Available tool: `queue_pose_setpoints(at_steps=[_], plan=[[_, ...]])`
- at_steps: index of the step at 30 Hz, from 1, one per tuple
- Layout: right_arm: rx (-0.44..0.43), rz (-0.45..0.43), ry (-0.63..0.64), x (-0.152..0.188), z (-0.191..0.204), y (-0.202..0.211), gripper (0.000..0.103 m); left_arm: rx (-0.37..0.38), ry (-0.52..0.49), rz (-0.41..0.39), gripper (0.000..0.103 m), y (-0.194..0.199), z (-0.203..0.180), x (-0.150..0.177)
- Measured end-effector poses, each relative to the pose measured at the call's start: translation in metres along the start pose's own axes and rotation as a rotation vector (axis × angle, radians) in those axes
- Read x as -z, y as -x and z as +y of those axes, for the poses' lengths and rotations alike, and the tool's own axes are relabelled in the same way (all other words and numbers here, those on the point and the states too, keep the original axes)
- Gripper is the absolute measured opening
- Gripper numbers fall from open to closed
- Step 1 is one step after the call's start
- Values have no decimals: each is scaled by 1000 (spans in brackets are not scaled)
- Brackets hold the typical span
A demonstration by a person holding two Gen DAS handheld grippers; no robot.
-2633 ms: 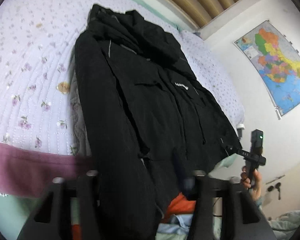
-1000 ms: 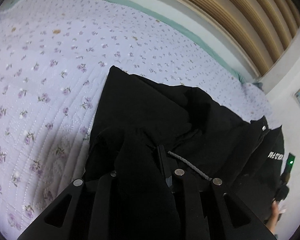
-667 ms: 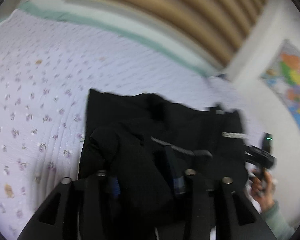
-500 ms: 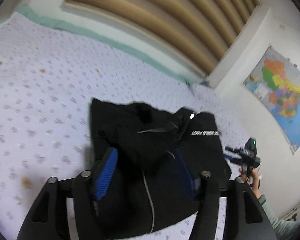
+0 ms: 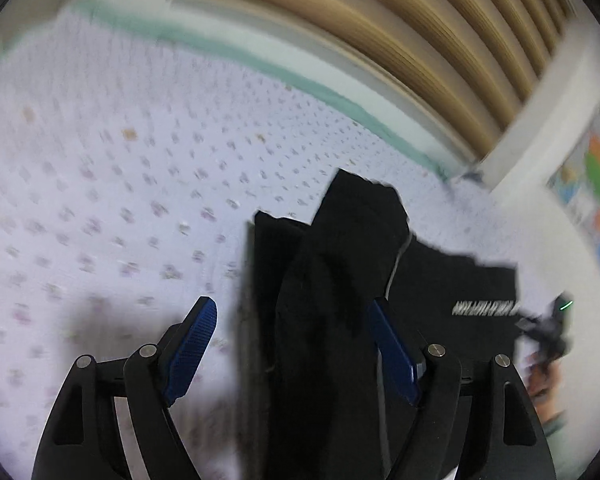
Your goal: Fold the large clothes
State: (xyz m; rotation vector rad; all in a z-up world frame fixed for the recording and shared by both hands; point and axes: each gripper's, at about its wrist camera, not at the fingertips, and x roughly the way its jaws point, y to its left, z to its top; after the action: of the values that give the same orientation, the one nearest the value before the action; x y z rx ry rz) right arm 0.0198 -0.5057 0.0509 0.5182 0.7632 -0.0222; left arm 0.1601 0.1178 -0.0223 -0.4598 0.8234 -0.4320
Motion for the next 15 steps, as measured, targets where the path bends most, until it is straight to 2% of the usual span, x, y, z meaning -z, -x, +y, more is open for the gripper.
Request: queue_pose_setpoints(at_steps=[2, 4, 6, 8, 9, 10, 11, 12, 13, 15], plan=[[-12, 32, 12, -17, -4, -17, 76, 62, 38, 42, 79, -16, 9, -9], [-11, 50, 19, -28, -7, -31, 76, 47, 56, 78, 79, -30, 14, -15], [-11, 68, 25, -36, -7, -48, 76, 63, 54, 123, 79, -45, 13, -17], [-33, 118, 18, -41, -8, -65, 76, 112, 61, 166, 79, -58, 10, -17], [-38, 169, 12, -41, -7, -77, 76, 117, 64, 169, 79, -61, 8, -17], [-47, 212, 20, -39, -3, -86, 71, 109, 67, 162, 68, -63, 7, -16], [-27, 222, 58, -35, 4, -90, 61, 98, 59, 156, 51, -63, 4, -16], [4, 207, 102, -33, 11, -87, 42, 99, 43, 160, 18, -62, -1, -14], [45, 174, 148, -30, 20, -80, 29, 84, 18, 142, 12, -59, -6, -13], [118, 88, 206, -26, 33, -58, 20, 20, -42, 78, 10, -41, -21, -9]])
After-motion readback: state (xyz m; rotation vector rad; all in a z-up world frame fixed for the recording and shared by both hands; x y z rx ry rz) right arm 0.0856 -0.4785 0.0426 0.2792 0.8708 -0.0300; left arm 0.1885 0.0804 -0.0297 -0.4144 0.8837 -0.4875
